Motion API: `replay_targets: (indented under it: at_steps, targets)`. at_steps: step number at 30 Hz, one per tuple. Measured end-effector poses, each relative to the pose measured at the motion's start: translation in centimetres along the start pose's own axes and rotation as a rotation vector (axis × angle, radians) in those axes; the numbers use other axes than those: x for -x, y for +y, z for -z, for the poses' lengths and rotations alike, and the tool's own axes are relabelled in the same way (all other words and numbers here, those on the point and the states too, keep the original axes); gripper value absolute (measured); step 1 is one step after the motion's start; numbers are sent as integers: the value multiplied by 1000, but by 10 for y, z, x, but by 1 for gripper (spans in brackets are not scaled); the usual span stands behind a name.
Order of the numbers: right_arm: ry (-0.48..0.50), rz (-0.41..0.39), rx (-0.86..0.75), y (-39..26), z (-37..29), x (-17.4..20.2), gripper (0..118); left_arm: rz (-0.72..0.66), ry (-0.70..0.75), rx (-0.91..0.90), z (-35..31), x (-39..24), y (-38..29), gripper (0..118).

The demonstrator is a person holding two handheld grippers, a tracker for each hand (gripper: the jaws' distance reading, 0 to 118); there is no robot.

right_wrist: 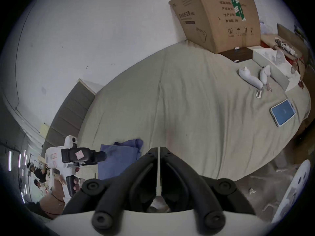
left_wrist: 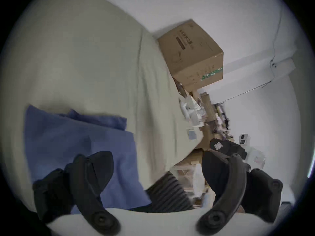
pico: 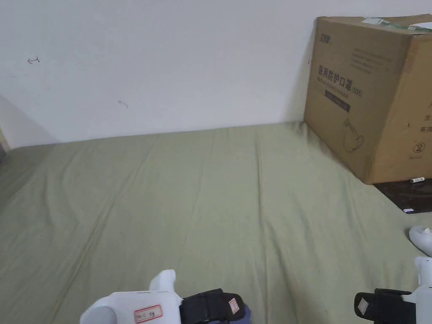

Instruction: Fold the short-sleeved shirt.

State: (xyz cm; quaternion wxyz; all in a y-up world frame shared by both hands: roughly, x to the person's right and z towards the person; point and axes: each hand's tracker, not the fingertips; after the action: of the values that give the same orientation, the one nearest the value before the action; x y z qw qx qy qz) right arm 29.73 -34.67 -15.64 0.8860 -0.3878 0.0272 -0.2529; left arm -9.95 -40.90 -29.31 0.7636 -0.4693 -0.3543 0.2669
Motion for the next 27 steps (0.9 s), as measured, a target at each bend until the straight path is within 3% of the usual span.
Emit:
replay_targets:
  at_steps: [1,2,4,5,8,14,17,18,20,22,27]
  targets:
    - [-4,-1,-2,1,1,0,1,32,31,-16,-8,0,1,104]
    - [-9,-4,-5,2,3,1,1,66,73,-22,-15,1,2,93]
    - [-7,-3,-13,3,4,2,1,112,84,-24,-20,1,2,21]
    - [2,2,-17,3,4,3,1,116,96,-17,-18,2,1,0]
    - [22,8,-25,5,5,4,1,67,66,63,2,8,-4,0]
    - [14,7,-38,6,-1,5,1,36,153,290,87,21,-33,0]
    - [3,5,-41,4,-6,4,1,34,186,313,121,34,-49,0]
    - [-3,3,-40,3,-7,4,1,3,134,290,124,36,-50,0]
    - [-13,3,-38,1,-9,2,1,-55,125,274,124,32,-48,0]
    - [-18,8,-40,-2,-12,0,1,-25,125,266,117,25,-49,0]
    - [-26,8,-44,-2,-15,-2,1,207,106,55,27,-5,-37,0]
